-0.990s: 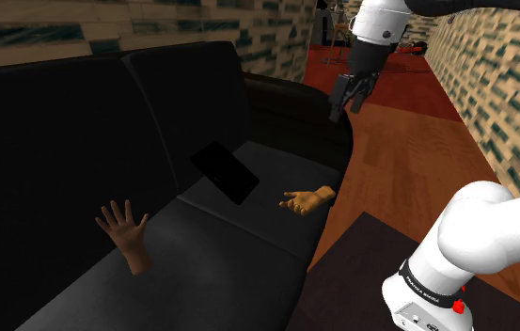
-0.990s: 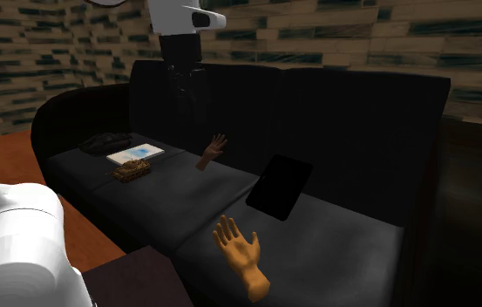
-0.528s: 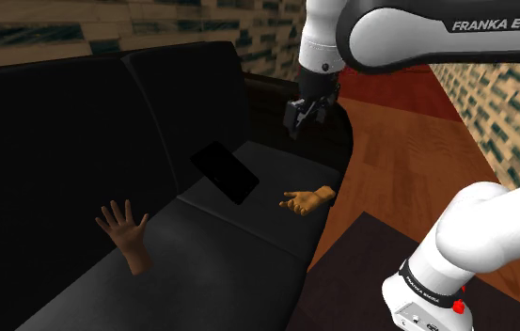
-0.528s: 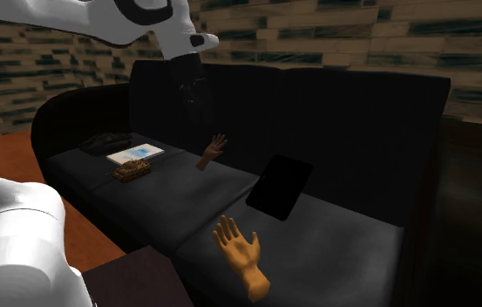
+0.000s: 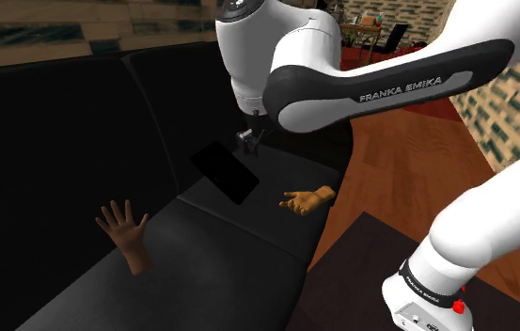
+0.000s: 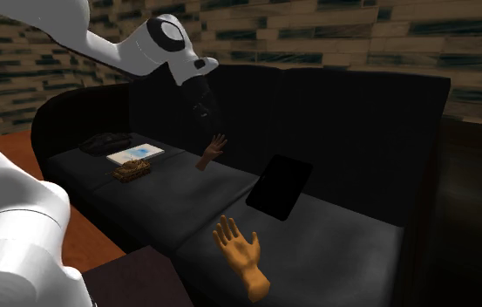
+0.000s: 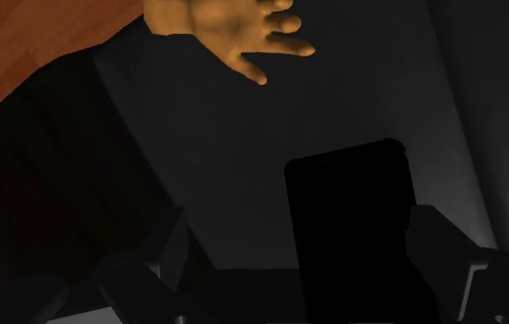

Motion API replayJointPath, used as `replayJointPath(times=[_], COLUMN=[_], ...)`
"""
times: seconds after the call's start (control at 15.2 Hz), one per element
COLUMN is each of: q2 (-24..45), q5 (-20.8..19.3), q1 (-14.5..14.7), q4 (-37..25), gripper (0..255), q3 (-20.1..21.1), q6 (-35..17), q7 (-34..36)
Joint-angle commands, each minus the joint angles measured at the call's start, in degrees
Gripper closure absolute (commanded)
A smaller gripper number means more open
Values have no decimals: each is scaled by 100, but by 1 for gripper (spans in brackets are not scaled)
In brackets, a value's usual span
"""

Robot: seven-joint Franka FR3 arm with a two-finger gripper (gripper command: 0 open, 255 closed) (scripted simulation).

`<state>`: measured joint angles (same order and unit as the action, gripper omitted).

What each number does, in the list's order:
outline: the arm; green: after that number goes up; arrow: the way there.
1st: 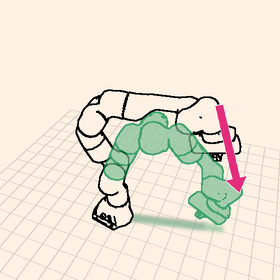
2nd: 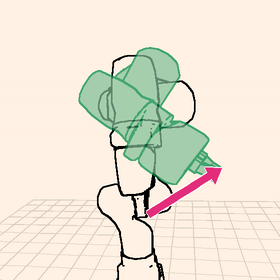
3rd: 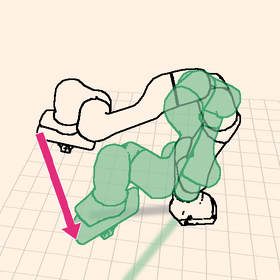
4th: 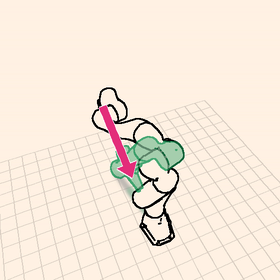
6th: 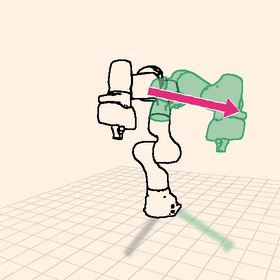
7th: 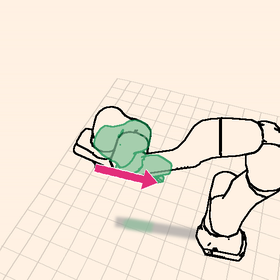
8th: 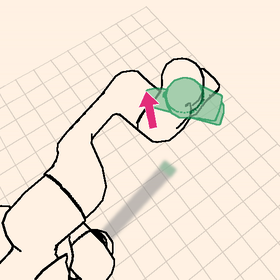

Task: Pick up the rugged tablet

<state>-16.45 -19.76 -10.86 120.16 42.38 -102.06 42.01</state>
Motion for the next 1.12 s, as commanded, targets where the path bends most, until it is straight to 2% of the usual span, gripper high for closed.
replayJointPath(times=[0.0,0.13,0.2,0.33,0.46,0.66,1.06], q2=[748,1665,2164,3103,3894,4889,6761], q5=[-760,-1644,-2105,-2937,-3602,-4388,-5690], q1=[-208,-231,-134,289,835,1638,2980], q4=[-348,-784,-1025,-1530,-2056,-2899,-5003], gripper=[0,0,0,0,0,0,0], q3=[548,971,1090,1061,815,306,-734], q6=[187,630,922,1532,2071,2708,3586], q7=[743,1486,1834,2382,2719,2942,2713])
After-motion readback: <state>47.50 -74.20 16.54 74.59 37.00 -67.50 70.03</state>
